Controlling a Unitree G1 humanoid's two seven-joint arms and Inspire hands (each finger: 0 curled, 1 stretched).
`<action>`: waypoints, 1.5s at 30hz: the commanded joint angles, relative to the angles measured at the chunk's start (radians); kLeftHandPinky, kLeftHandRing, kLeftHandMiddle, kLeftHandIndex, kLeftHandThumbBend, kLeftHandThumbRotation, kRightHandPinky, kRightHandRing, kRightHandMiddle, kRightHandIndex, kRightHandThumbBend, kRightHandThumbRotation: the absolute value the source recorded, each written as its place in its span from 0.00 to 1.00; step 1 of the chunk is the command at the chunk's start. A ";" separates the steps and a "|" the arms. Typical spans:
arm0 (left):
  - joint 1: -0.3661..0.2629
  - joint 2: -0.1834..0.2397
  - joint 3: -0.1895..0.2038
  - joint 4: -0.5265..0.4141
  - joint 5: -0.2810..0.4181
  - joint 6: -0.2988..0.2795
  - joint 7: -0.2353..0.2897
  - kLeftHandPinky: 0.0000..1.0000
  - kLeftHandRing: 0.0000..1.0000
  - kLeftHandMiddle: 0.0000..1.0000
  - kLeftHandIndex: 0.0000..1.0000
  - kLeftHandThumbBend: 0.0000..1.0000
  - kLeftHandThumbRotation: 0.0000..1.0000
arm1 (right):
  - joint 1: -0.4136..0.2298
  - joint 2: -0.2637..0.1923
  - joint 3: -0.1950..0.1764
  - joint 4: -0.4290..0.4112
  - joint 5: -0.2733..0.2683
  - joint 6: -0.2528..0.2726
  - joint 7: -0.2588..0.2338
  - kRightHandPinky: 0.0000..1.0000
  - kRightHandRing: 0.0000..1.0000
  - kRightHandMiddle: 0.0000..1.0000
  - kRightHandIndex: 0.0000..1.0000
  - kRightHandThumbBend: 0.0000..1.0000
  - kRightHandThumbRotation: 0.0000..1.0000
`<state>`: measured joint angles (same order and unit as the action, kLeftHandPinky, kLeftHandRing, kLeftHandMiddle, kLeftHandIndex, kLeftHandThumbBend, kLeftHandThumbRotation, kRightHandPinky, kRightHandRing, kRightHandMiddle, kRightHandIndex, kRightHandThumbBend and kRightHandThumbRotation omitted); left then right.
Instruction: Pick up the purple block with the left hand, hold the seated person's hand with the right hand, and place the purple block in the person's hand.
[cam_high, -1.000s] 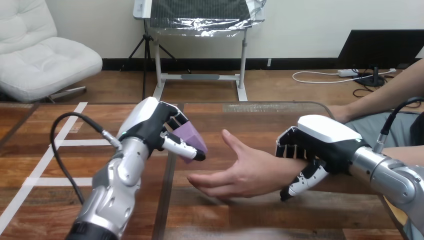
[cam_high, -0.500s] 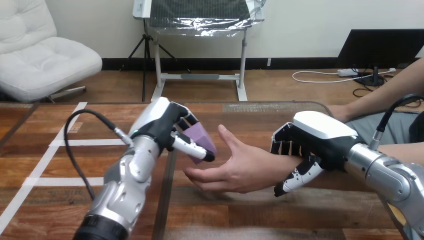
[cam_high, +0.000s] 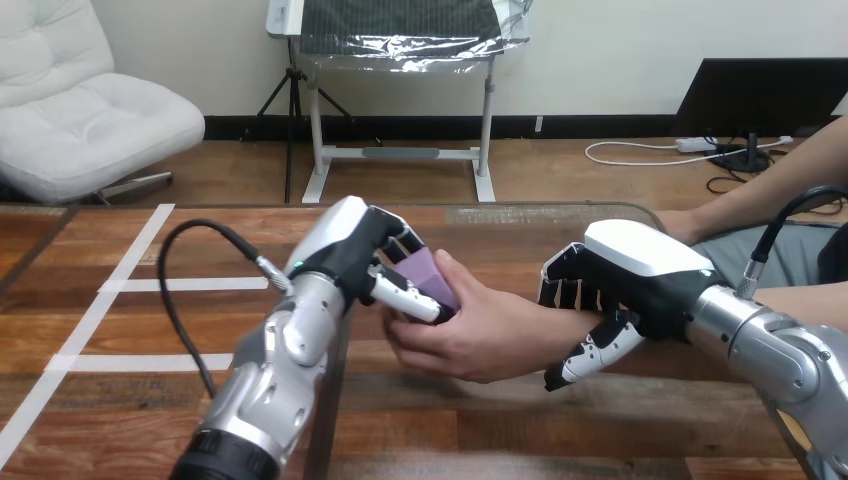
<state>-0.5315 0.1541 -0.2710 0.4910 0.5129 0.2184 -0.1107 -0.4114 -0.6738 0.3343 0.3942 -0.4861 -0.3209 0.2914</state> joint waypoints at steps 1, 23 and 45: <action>-0.098 -0.021 -0.018 -0.005 -0.012 -0.009 -0.012 0.24 0.32 0.40 0.45 0.67 0.00 | 0.017 0.010 -0.044 -0.009 0.024 0.016 -0.008 0.31 0.37 0.45 0.48 0.84 0.19; -0.091 -0.074 -0.034 -0.036 -0.039 0.017 -0.053 0.27 0.36 0.43 0.45 0.69 0.00 | 0.025 0.016 -0.050 -0.015 0.011 0.014 -0.012 0.31 0.38 0.45 0.48 0.83 0.19; -0.075 -0.083 -0.053 -0.060 -0.038 0.038 -0.090 0.27 0.36 0.43 0.47 0.70 0.00 | 0.039 0.017 -0.058 -0.033 0.013 0.027 0.003 0.33 0.39 0.46 0.49 0.84 0.19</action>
<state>-0.5320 0.1148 -0.2788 0.4899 0.4816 0.2504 -0.1691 -0.3727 -0.6740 0.2992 0.3883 -0.4877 -0.3056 0.2921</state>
